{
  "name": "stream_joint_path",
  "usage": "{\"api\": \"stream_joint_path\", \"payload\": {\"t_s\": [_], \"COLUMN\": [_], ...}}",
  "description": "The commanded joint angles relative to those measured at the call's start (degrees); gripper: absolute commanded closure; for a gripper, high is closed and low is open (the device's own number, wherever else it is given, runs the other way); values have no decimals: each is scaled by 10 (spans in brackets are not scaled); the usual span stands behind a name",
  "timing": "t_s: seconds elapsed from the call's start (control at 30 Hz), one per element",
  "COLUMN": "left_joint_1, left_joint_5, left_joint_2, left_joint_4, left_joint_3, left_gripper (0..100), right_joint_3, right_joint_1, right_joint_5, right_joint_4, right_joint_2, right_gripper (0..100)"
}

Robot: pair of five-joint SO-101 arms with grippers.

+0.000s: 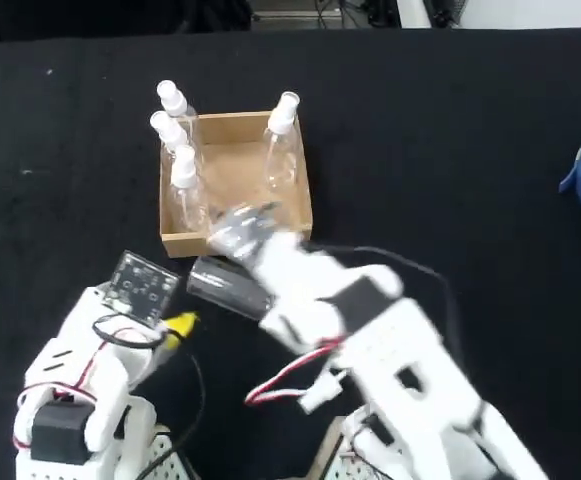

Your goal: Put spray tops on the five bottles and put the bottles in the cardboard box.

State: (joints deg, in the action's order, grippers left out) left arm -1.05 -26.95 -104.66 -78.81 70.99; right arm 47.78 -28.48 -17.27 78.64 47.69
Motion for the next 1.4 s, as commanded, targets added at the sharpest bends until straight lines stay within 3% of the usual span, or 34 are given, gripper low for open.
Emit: {"api": "stream_joint_path", "payload": {"t_s": [0.0,0.17,0.37,0.67,0.97,1.37], "left_joint_1": [-87,-112,-134,-185,-190,-170], "left_joint_5": [-4,11,66,194,240,241], "left_joint_2": [23,130,295,388,501,534], "left_joint_4": [11,117,244,348,475,476], "left_joint_3": [-33,-36,-41,-59,-26,36], "left_gripper": [802,802,802,802,802,802], "right_joint_3": [-32,-15,21,32,34,34], "right_joint_1": [132,264,328,336,336,336], "right_joint_5": [-47,-109,-134,-134,-132,-133], "right_joint_4": [71,109,99,88,88,90], "right_joint_2": [95,168,194,193,193,197], "right_gripper": [677,677,677,677,677,677]}}
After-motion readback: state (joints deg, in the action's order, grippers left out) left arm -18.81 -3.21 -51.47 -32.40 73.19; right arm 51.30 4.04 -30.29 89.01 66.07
